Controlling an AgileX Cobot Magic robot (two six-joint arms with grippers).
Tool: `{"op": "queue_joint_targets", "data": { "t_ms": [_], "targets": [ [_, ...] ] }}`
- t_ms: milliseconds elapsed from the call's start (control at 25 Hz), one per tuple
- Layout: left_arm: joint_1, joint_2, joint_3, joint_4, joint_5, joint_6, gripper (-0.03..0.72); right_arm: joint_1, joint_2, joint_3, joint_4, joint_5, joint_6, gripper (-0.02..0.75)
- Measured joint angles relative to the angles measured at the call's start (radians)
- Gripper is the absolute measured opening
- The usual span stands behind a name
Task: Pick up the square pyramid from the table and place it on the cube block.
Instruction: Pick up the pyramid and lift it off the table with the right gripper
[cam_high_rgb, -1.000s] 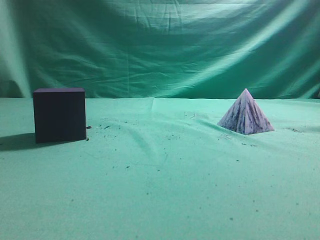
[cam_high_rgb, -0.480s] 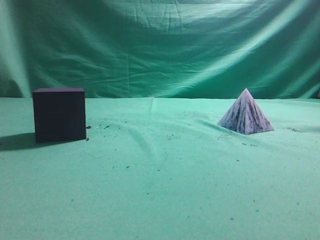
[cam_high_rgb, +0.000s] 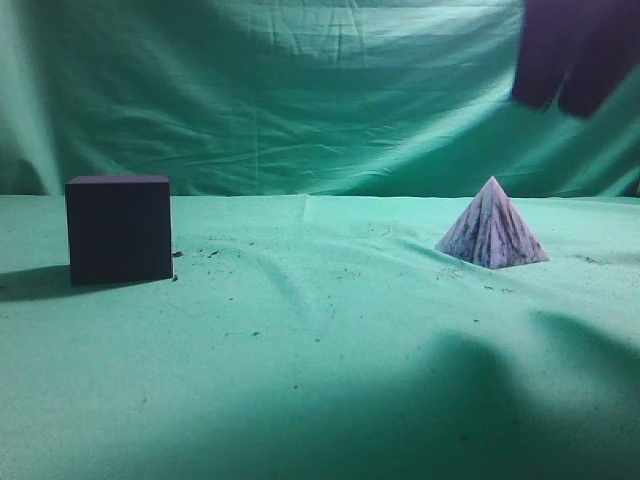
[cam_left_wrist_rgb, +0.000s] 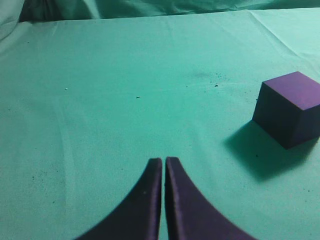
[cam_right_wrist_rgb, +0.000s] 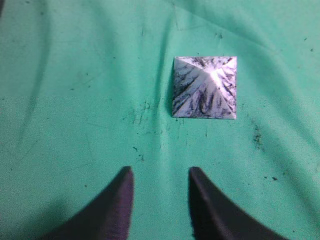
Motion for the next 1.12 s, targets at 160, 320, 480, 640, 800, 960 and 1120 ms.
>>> {"op": "queue_joint_targets", "data": {
  "t_ms": [160,320,480,640,800,960,1120],
  "targets": [
    [0.0,0.0,0.0,0.0,0.0,0.0,0.0,0.0,0.137,-0.042,0.002,-0.037,0.012,0.609],
    [0.0,0.0,0.0,0.0,0.0,0.0,0.0,0.0,0.247,-0.088,0.002,-0.109,0.026,0.644],
    [0.0,0.0,0.0,0.0,0.0,0.0,0.0,0.0,0.346,-0.14,-0.004,-0.164,0.028,0.589],
    [0.0,0.0,0.0,0.0,0.0,0.0,0.0,0.0,0.432,-0.188,-0.014,-0.184,0.028,0.585],
    [0.0,0.0,0.0,0.0,0.0,0.0,0.0,0.0,0.466,-0.208,-0.046,-0.199,0.03,0.559],
    [0.0,0.0,0.0,0.0,0.0,0.0,0.0,0.004,0.478,-0.218,-0.092,-0.197,0.05,0.559],
    [0.0,0.0,0.0,0.0,0.0,0.0,0.0,0.006,0.48,-0.224,-0.168,-0.178,0.104,0.384]
  ]
}}
